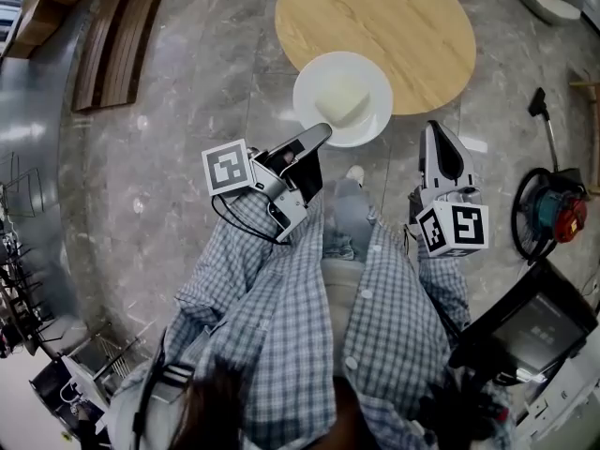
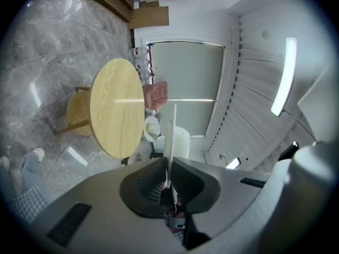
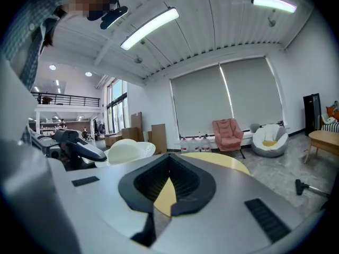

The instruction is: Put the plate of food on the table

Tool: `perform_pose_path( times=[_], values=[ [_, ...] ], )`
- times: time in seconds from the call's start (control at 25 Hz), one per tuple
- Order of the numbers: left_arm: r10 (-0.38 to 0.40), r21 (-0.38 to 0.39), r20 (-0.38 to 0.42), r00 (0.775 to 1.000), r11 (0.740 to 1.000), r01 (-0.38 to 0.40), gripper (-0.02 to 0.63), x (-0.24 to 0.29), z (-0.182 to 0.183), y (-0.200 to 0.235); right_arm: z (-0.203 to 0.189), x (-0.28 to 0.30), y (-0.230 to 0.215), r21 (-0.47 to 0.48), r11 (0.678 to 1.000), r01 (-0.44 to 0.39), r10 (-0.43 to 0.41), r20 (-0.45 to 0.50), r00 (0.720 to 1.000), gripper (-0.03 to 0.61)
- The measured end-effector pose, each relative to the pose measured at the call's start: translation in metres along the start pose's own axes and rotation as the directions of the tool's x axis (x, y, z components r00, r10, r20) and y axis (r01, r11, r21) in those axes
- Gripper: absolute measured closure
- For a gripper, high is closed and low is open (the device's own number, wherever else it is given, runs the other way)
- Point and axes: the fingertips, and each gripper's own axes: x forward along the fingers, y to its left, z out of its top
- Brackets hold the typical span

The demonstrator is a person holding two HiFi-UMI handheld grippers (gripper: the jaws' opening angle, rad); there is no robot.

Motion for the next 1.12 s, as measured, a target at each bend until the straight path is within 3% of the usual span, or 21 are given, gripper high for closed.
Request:
perform_pose_path(
  times=[0.12, 0.52, 0.92, 1.12],
  values=[
    [0.001, 0.004, 0.003, 1.000, 1.000, -0.001, 0.592, 0.034, 0.011, -0.001, 0.006, 0.019, -0.030, -0.003, 1.000, -0.008, 0.008, 0.008, 1.000, 0.572],
    [-0.005, 0.003, 0.003, 1.000, 1.000, 0.005, 0.592, 0.076, 0.022, -0.012, 0.024, 0.035, -0.067, -0.005, 1.000, 0.005, -0.005, 0.015, 1.000, 0.572],
    [-0.018, -0.006, -0.016, 1.000, 1.000, 0.017, 0.592, 0.089, 0.036, -0.017, 0.034, 0.047, -0.073, -0.023, 0.999, 0.023, -0.022, 0.027, 0.999, 0.572],
    [-0.016, -0.004, -0.017, 1.000, 1.000, 0.016, 0.592, 0.106, 0.062, -0.014, 0.035, 0.071, -0.082, -0.054, 0.998, 0.012, -0.011, 0.018, 1.000, 0.572]
  ],
)
